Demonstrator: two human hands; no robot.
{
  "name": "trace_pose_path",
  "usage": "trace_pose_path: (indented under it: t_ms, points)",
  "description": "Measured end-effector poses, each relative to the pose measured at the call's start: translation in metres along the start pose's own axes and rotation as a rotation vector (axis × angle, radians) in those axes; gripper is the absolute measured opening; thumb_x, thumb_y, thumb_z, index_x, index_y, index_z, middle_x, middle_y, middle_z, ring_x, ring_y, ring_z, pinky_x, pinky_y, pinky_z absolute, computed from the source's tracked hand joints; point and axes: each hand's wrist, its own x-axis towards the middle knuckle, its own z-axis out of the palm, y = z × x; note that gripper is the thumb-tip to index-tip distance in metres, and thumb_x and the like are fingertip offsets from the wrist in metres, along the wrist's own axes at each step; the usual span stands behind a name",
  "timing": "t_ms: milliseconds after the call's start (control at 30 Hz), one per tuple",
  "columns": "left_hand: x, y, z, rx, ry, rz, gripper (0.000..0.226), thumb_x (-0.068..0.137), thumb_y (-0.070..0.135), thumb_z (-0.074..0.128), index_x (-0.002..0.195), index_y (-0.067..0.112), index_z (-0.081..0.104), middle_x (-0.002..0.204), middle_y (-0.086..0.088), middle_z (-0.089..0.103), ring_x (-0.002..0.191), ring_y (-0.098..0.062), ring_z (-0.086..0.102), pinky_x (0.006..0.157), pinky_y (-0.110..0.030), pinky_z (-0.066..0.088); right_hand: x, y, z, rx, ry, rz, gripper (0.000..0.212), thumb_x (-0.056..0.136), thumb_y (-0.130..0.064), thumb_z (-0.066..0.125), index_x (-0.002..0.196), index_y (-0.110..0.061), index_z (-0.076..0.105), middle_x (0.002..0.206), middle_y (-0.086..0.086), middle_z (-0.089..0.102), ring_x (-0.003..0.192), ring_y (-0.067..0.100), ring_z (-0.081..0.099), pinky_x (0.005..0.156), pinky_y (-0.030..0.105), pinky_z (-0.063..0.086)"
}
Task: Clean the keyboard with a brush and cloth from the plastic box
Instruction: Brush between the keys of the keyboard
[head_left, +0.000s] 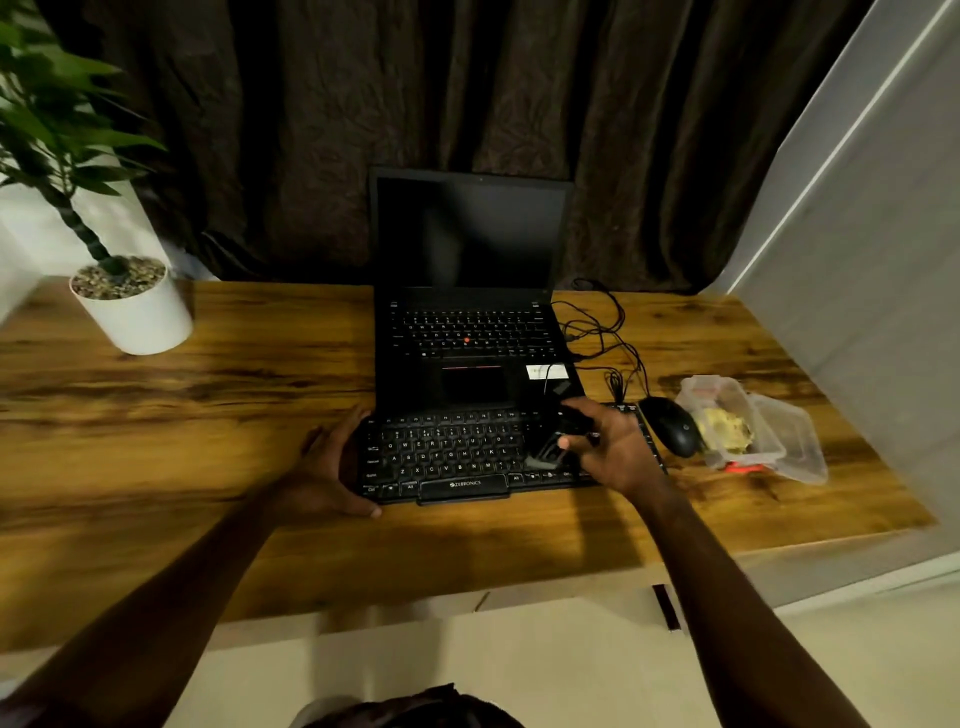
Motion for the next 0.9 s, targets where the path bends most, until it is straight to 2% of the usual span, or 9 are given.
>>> trace_pose_path:
  t_ms: [133,200,267,500,633,667,767,867,900]
  points:
    - [-0.005,0.009,-0.001,0.003,0.036,-0.033,0.149,0.04,0.054,0.092,0.155,0.043,-0.002,0.159,0.02,0.009,0.149,-0.025,-0.01,0.12,-0.049,-0.001,-0.003,0.01,-0.009,-0.063,0.084,-0.008,0.051,0.084,-0.003,0.075,0.129,-0.023,0.062,0.115,0.004,0.069,0.105,0.017,0.066,0.082,0.005,0.048]
    - [-0.004,0.007,-0.001,-0.012,0.033,-0.041,0.147,0.047,0.044,0.096,0.156,0.04,-0.003,0.155,0.022,0.008,0.146,-0.019,-0.01,0.12,-0.046,-0.004,-0.001,0.007,-0.001,-0.029,0.062,-0.007,0.054,0.084,-0.008,0.076,0.129,-0.034,0.06,0.119,0.006,0.068,0.109,0.02,0.066,0.09,0.02,0.056]
    - [-0.005,0.011,-0.002,0.019,0.042,-0.021,0.148,0.042,0.053,0.092,0.156,0.039,-0.001,0.159,0.018,0.01,0.148,-0.021,-0.006,0.122,-0.046,-0.004,0.0,-0.003,0.012,0.017,0.028,-0.037,0.052,0.085,-0.012,0.075,0.128,-0.037,0.059,0.121,0.006,0.067,0.111,0.021,0.065,0.092,0.035,0.059]
    - [-0.005,0.009,-0.001,-0.005,0.039,-0.013,0.151,0.033,0.064,0.084,0.155,0.041,-0.001,0.161,0.016,0.011,0.149,-0.022,-0.003,0.122,-0.049,-0.001,0.004,-0.009,0.013,0.051,-0.02,-0.033,0.054,0.086,-0.009,0.074,0.131,-0.035,0.057,0.124,0.003,0.066,0.114,0.018,0.064,0.089,0.038,0.061]
    - [-0.006,0.008,-0.001,0.001,0.034,-0.065,0.15,0.034,0.063,0.085,0.156,0.042,0.0,0.164,0.011,0.01,0.15,-0.029,-0.002,0.121,-0.054,0.009,-0.003,0.01,-0.012,-0.034,0.095,-0.002,0.05,0.086,0.001,0.073,0.131,-0.014,0.061,0.116,0.006,0.067,0.109,0.019,0.064,0.084,0.007,0.05]
    - [-0.005,0.007,-0.001,-0.004,0.036,-0.071,0.15,0.034,0.062,0.086,0.155,0.044,0.0,0.163,0.013,0.01,0.15,-0.03,-0.003,0.121,-0.055,0.011,-0.004,0.015,-0.016,-0.054,0.128,-0.009,0.048,0.085,0.002,0.074,0.13,-0.011,0.062,0.111,0.005,0.067,0.106,0.02,0.065,0.084,0.008,0.05]
    - [-0.005,0.004,0.0,0.004,0.04,-0.08,0.148,0.036,0.061,0.088,0.154,0.048,-0.001,0.164,0.012,0.011,0.15,-0.032,-0.004,0.12,-0.056,0.012,-0.007,0.012,-0.014,-0.086,0.134,-0.044,0.052,0.084,0.0,0.074,0.129,-0.023,0.062,0.113,0.005,0.068,0.107,0.024,0.065,0.092,0.028,0.056]
    - [-0.004,0.006,0.0,0.003,0.045,-0.053,0.149,0.035,0.061,0.087,0.156,0.043,0.001,0.161,0.018,0.009,0.15,-0.029,-0.002,0.121,-0.054,0.01,-0.006,-0.002,0.007,-0.053,0.052,-0.086,0.057,0.084,0.002,0.071,0.128,-0.032,0.059,0.12,0.006,0.065,0.112,0.023,0.063,0.089,0.014,0.054]
    - [-0.004,0.008,-0.001,0.002,0.044,-0.044,0.149,0.035,0.06,0.087,0.156,0.041,0.002,0.159,0.02,0.009,0.151,-0.028,-0.002,0.122,-0.052,0.008,-0.005,-0.008,0.015,-0.049,0.024,-0.087,0.06,0.085,0.001,0.071,0.128,-0.038,0.058,0.122,0.006,0.065,0.113,0.022,0.063,0.092,0.02,0.055]
